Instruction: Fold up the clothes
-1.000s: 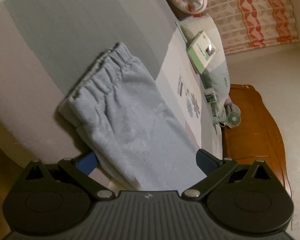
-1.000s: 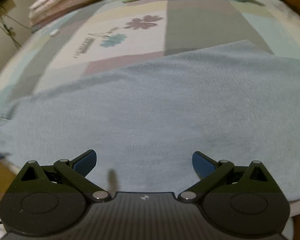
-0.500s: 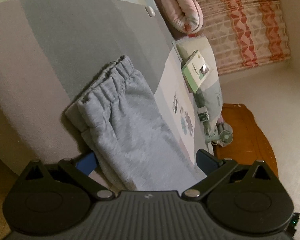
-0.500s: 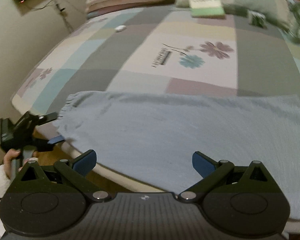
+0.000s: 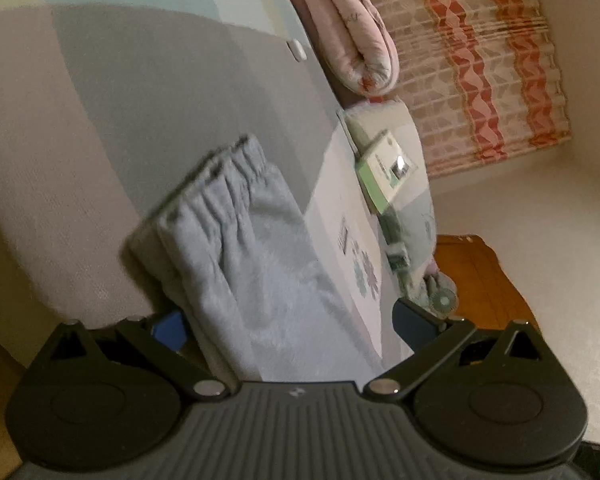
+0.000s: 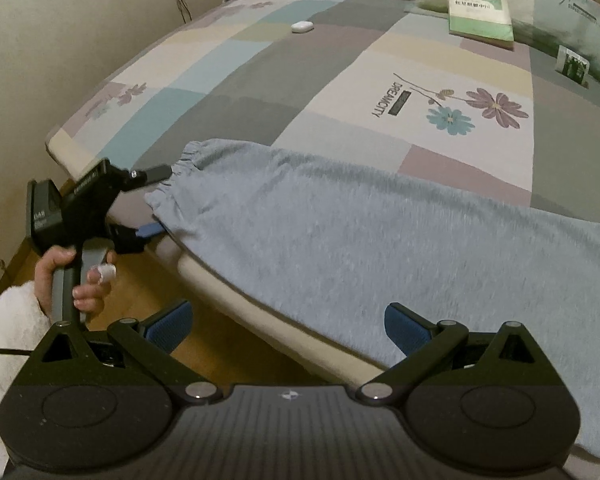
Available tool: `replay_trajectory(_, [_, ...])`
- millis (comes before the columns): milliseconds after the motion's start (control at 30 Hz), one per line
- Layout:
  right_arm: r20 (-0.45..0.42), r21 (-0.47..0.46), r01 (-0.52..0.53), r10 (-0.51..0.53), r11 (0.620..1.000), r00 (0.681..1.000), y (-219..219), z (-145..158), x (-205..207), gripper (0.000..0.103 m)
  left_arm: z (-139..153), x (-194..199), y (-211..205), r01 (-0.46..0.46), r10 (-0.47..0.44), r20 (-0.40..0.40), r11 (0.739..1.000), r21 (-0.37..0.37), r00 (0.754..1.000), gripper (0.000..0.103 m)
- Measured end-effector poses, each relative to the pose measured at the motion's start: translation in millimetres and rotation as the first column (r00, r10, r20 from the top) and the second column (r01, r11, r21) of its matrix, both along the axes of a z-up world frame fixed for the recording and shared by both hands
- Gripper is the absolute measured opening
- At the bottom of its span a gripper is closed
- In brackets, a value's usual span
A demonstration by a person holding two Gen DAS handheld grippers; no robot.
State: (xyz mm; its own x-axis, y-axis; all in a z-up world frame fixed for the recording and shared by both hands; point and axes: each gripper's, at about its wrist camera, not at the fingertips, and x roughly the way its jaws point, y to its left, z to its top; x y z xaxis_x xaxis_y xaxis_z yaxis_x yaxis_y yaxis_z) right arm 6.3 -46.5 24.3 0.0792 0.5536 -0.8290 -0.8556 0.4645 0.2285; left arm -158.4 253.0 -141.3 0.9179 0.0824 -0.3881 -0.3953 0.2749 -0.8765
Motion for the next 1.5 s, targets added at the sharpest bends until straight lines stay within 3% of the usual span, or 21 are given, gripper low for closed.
replay_trajectory(100, [0.009, 0.004, 0.014, -0.014, 1.000, 1.000, -3, 0, -1, 0.103, 0, 2, 6, -0.023, 0.023, -0.001, 1.000, -0.017, 1.000, 0.102])
replay_trajectory(300, [0.014, 0.009, 0.027, -0.027, 1.000, 1.000, -9, 2, -1, 0.103, 11, -1, -4, -0.040, 0.048, -0.068, 0.993, 0.110, 0.997, 0.101])
replay_trajectory(400, [0.013, 0.012, 0.030, -0.030, 0.999, 0.999, -9, 2, -1, 0.103, 7, -3, 1, -0.049, 0.055, -0.068, 0.995, 0.088, 0.996, 0.101])
replay_trajectory(500, [0.012, 0.007, 0.029, -0.029, 1.000, 0.999, -8, 0, 0, 0.103, 0, -4, 5, -0.045, 0.045, -0.020, 0.999, 0.020, 0.999, 0.102])
replay_trajectory(600, [0.014, 0.005, 0.028, -0.028, 1.000, 1.000, -8, 1, -1, 0.103, -5, 5, -1, 0.051, -0.050, 0.017, 0.998, -0.042, 0.999, 0.102])
replay_trajectory(700, [0.012, 0.011, 0.032, -0.032, 0.999, 0.999, -8, 1, -1, 0.103, -5, 11, -6, 0.080, -0.080, 0.010, 0.997, -0.006, 0.997, 0.102])
replay_trajectory(767, [0.016, 0.009, 0.033, -0.033, 0.999, 0.999, -9, 2, -1, 0.103, -7, 10, -2, 0.059, -0.058, 0.020, 0.998, -0.026, 0.998, 0.102])
replay_trajectory(1000, [0.014, 0.023, 0.046, -0.047, 0.999, 0.999, -12, 3, -1, 0.103, -10, -9, 10, -0.083, 0.084, 0.035, 0.996, -0.015, 0.996, 0.102])
replay_trajectory(1100, [0.009, 0.017, 0.048, -0.048, 0.999, 0.999, -10, 1, 0, 0.103, -8, 6, 5, 0.003, -0.002, 0.037, 1.000, -0.023, 0.999, 0.102])
replay_trajectory(1167, [0.007, 0.018, 0.044, -0.044, 0.999, 0.999, -10, 1, 0, 0.103, -4, 17, -1, 0.051, -0.051, 0.004, 0.999, 0.018, 0.999, 0.102])
replay_trajectory(1267, [0.007, 0.020, 0.042, -0.042, 0.999, 0.999, -10, 1, -1, 0.103, -1, 20, 0, 0.050, -0.050, -0.003, 0.998, 0.025, 0.999, 0.102])
replay_trajectory(1367, [0.010, 0.023, 0.048, -0.049, 0.999, 0.999, -12, 3, -1, 0.103, 0, 14, 4, -0.017, 0.017, 0.013, 1.000, 0.003, 1.000, 0.102])
replay_trajectory(1500, [0.005, 0.026, 0.058, -0.058, 0.998, 0.998, -14, 3, 0, 0.103, 17, 20, -4, 0.014, -0.017, 0.045, 0.998, 0.060, 0.999, 0.102])
